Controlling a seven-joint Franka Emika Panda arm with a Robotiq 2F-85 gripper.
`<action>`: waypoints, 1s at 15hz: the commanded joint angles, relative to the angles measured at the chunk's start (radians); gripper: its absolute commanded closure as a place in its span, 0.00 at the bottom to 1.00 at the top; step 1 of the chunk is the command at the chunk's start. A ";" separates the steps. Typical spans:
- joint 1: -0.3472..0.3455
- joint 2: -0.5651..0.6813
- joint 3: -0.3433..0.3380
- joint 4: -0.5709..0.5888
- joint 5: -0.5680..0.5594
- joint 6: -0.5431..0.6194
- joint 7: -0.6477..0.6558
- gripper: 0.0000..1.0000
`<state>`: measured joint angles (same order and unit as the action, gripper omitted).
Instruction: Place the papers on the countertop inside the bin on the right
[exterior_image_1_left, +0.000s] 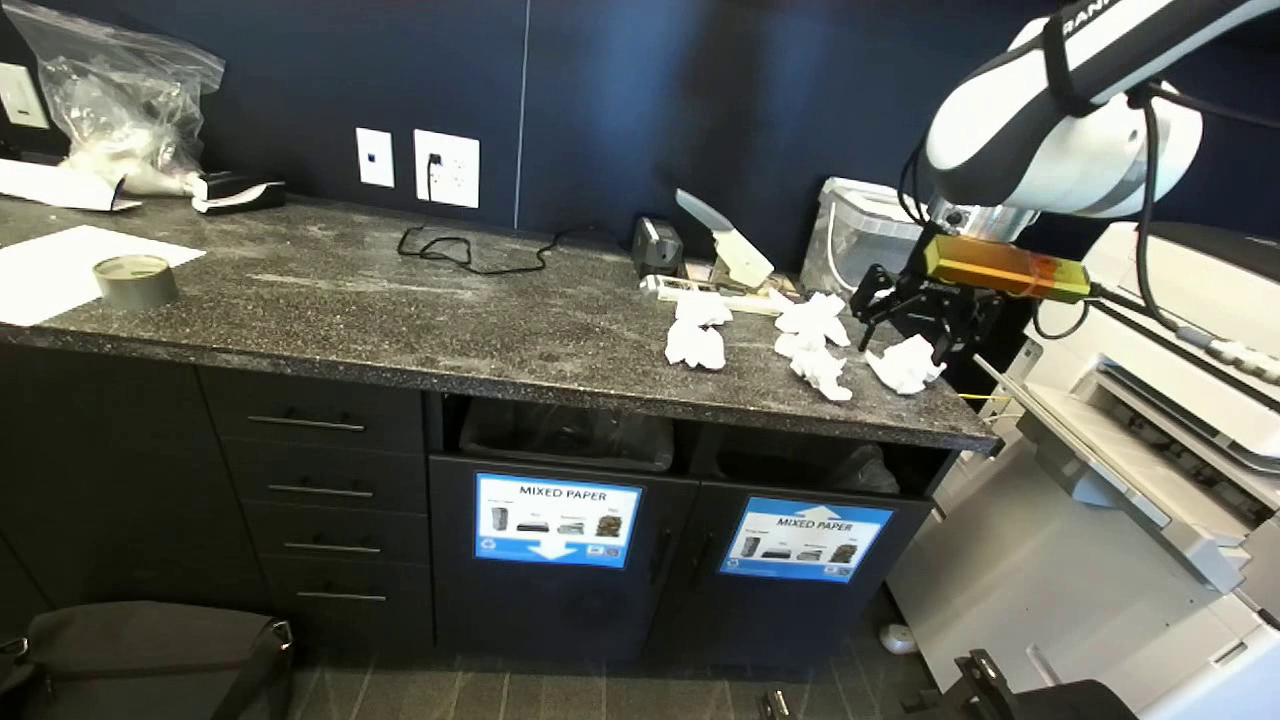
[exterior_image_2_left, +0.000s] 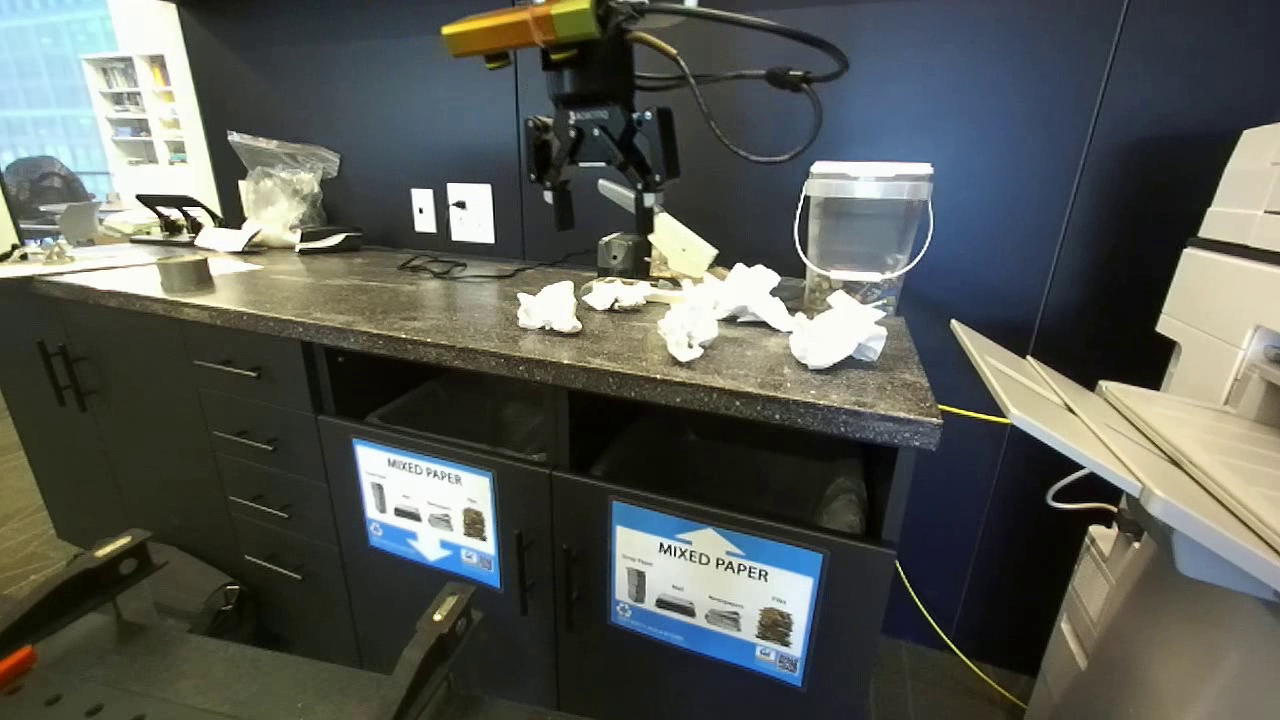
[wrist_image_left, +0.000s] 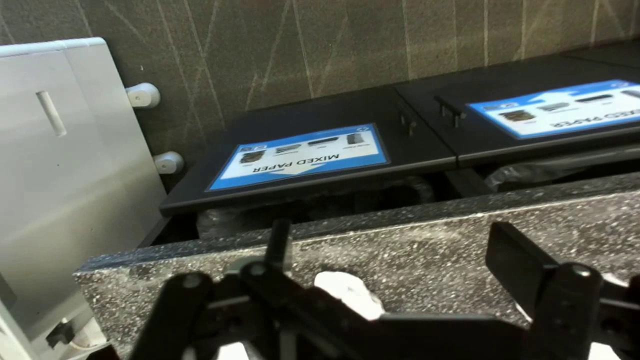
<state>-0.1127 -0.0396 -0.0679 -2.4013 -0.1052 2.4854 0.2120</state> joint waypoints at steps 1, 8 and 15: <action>-0.034 0.173 -0.056 0.137 0.054 0.093 -0.113 0.00; -0.151 0.489 -0.027 0.458 0.319 0.109 -0.371 0.00; -0.207 0.701 -0.045 0.728 0.266 0.090 -0.349 0.00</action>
<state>-0.2944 0.5799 -0.1189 -1.8027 0.1736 2.6001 -0.1307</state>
